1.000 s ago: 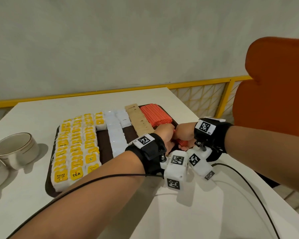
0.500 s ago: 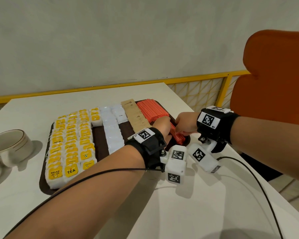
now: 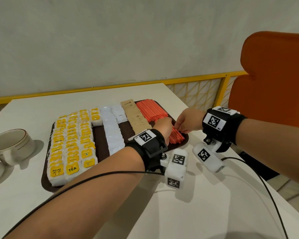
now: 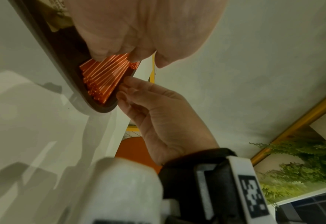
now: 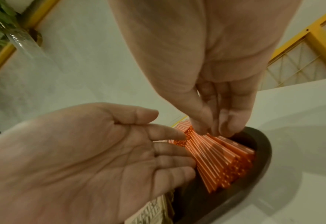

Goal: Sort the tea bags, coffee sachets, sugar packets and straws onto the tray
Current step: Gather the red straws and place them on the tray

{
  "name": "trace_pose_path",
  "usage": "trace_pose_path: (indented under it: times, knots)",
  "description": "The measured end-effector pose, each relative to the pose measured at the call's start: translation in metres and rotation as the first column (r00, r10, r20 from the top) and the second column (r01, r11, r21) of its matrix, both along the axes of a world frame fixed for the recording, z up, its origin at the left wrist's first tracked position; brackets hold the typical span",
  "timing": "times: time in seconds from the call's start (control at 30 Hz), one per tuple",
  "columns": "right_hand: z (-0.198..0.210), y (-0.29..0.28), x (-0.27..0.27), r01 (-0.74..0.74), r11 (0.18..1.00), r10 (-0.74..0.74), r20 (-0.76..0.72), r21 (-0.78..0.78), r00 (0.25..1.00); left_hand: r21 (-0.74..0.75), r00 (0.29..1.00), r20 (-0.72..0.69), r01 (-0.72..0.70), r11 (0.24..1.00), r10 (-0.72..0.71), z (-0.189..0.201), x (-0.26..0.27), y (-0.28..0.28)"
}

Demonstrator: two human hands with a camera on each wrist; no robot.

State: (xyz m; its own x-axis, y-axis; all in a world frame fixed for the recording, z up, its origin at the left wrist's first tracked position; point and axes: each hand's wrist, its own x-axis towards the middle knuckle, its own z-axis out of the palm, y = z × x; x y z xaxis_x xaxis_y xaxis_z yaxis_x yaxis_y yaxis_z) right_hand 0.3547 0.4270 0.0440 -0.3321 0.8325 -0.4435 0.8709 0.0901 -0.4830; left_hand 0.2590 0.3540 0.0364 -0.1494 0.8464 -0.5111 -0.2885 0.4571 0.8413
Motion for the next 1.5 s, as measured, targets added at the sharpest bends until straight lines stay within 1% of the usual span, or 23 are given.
trace_pose_path:
  times: [0.03,0.1,0.13,0.2,0.33,0.4,0.47,0.53,0.57,0.67,0.73,0.8,0.9,1.03,1.2,1.33,1.4,1.43,1.5]
  knots:
    - [-0.002,0.0,0.0,-0.009,0.999,0.009,-0.011,0.044,1.0,0.022,1.0,-0.018,0.013,1.0,-0.013,-0.003,-0.001,0.003]
    - [-0.005,-0.004,-0.001,-0.055,0.974,0.053,0.015,0.22,0.998,0.04,0.998,-0.051,0.042,0.998,-0.04,-0.006,0.0,0.004]
    - [-0.007,-0.004,-0.002,-0.066,0.963,0.061,0.027,0.261,0.998,0.061,0.998,-0.055,0.029,0.998,-0.025,-0.006,0.0,0.004]
    - [-0.012,-0.005,-0.003,-0.102,0.95,0.09,0.055,0.295,0.994,0.084,0.994,-0.087,0.069,0.994,-0.062,-0.005,-0.001,-0.001]
    - [-0.022,-0.004,-0.013,-0.159,0.929,0.125,0.122,0.333,0.985,0.179,0.971,-0.219,0.137,0.974,-0.097,0.005,-0.015,-0.014]
    - [-0.023,-0.002,-0.017,-0.15,0.926,0.103,0.15,0.348,0.983,0.235,0.958,-0.248,0.203,0.951,-0.143,0.011,-0.035,-0.025]
    - [-0.022,0.002,-0.017,-0.18,0.914,0.126,0.169,0.364,0.978,0.279,0.954,-0.255,0.226,0.933,-0.155,0.016,-0.066,-0.042]
    - [-0.02,0.007,-0.014,-0.239,0.886,0.168,0.205,0.397,0.964,0.326,0.953,-0.284,0.199,0.924,-0.105,0.021,-0.106,-0.063]
    - [-0.019,0.009,-0.014,-0.252,0.879,0.178,0.213,0.405,0.961,0.346,0.952,-0.301,0.166,0.923,-0.058,0.023,-0.128,-0.072]
    - [-0.018,0.014,-0.017,-0.265,0.87,0.193,0.208,0.415,0.959,0.387,0.949,-0.288,-0.008,0.922,0.129,0.02,-0.191,-0.101]
    - [-0.018,0.015,-0.021,-0.273,0.871,0.203,0.206,0.409,0.957,0.383,0.923,-0.302,-0.111,0.917,0.237,0.011,-0.223,-0.118]
    - [-0.02,0.014,-0.026,-0.292,0.868,0.216,0.224,0.401,0.95,0.354,0.894,-0.35,-0.149,0.923,0.278,-0.002,-0.243,-0.134]
    - [-0.025,0.013,-0.032,-0.337,0.851,0.242,0.269,0.403,0.932,0.317,0.867,-0.399,-0.175,0.932,0.299,-0.019,-0.255,-0.152]
    - [-0.026,0.012,-0.034,-0.371,0.832,0.266,0.292,0.412,0.919,0.28,0.827,-0.454,-0.222,0.934,0.332,-0.034,-0.261,-0.165]
    - [-0.024,0.009,-0.032,-0.386,0.822,0.283,0.288,0.418,0.915,0.263,0.853,-0.406,-0.237,0.935,0.33,-0.038,-0.255,-0.17]
    - [-0.024,0.005,-0.03,-0.368,0.829,0.281,0.255,0.421,0.925,0.251,0.861,-0.35,-0.293,0.923,0.368,-0.042,-0.253,-0.17]
    - [-0.024,0.002,-0.029,-0.336,0.836,0.261,0.224,0.434,0.939,0.234,0.887,-0.315,-0.271,0.934,0.337,-0.039,-0.248,-0.172]
    - [-0.023,0.001,-0.028,-0.294,0.84,0.234,0.185,0.456,0.955,0.223,0.895,-0.302,-0.269,0.937,0.329,-0.037,-0.246,-0.173]
    - [-0.022,-0.001,-0.024,-0.157,0.862,0.151,0.051,0.482,0.987,0.198,0.897,-0.287,-0.289,0.937,0.338,-0.035,-0.248,-0.172]
